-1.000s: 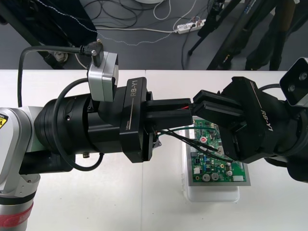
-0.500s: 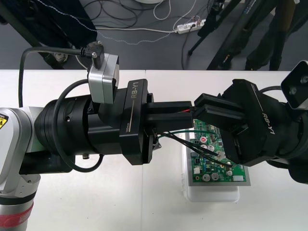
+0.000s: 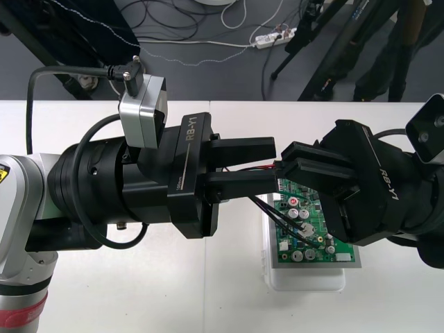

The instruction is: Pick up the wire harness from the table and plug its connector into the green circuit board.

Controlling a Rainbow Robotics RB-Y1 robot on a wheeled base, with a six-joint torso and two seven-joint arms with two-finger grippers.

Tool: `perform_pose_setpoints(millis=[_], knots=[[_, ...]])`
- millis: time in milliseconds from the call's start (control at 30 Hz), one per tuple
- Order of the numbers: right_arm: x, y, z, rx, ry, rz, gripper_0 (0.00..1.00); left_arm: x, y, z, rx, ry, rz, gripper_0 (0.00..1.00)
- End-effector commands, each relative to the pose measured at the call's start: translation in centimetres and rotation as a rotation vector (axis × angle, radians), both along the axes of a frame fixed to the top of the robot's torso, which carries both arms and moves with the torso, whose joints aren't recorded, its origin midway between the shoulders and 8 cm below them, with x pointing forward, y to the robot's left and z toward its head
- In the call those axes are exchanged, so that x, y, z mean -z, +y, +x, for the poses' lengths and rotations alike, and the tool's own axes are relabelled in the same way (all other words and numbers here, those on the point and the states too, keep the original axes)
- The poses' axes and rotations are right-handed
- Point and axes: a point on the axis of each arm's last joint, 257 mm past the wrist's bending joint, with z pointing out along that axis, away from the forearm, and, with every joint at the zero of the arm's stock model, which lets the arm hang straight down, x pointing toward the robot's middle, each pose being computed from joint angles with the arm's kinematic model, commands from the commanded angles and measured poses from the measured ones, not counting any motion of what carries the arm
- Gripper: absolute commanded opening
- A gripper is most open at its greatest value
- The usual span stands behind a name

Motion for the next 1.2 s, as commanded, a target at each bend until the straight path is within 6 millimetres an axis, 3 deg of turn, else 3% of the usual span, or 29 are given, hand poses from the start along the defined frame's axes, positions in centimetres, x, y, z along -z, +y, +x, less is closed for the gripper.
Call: perform_pose_setpoints(millis=[33, 233, 267, 300, 433, 1033, 1067, 1100, 1133, 1167, 1200], knots=[[-0.48, -0.45, -1.13, 0.008, -0.058, -0.003, 0.0, -0.17, 0.77, 0.37, -0.037, -0.058, -0.01, 0.32], [-0.48, -0.45, -1.13, 0.009, -0.06, -0.003, 0.0, -0.07, 0.81, 0.39, -0.039, -0.063, -0.006, 0.31], [-0.48, -0.45, -1.13, 0.009, -0.06, -0.003, 0.0, -0.06, 0.83, 0.38, -0.038, -0.062, -0.005, 0.27], [-0.48, -0.45, -1.13, 0.009, -0.06, -0.003, 0.0, -0.03, 0.87, 0.4, -0.039, -0.06, -0.006, 0.16], [-0.48, -0.45, -1.13, 0.009, -0.06, -0.003, 0.0, 0.02, 0.93, 0.38, -0.038, -0.059, -0.003, 0.0], [-0.33, -0.48, -1.17, 0.005, -0.056, -0.011, 0.0, -0.42, 1.11, 0.13, -0.026, -0.056, -0.017, 0.0], [-0.23, -0.54, -1.14, 0.007, -0.054, -0.016, 0.02, -0.5, 1.15, 0.1, -0.025, -0.057, -0.018, 0.0], [-0.11, -0.51, -1.1, 0.007, -0.053, -0.021, 0.16, -0.59, 1.23, 0.18, -0.027, -0.059, -0.021, 0.0], [-0.11, -0.51, -1.15, 0.005, -0.053, -0.022, 0.46, -0.62, 1.41, 0.32, -0.032, -0.06, -0.02, 0.0], [-0.05, -0.53, -1.1, 0.006, -0.051, -0.024, 0.56, -0.6, 1.46, 0.36, -0.034, -0.061, -0.018, 0.0], [-0.03, -0.53, -1.1, 0.005, -0.05, -0.025, 0.73, -0.7, 1.63, 0.41, -0.035, -0.062, -0.02, 0.0]])
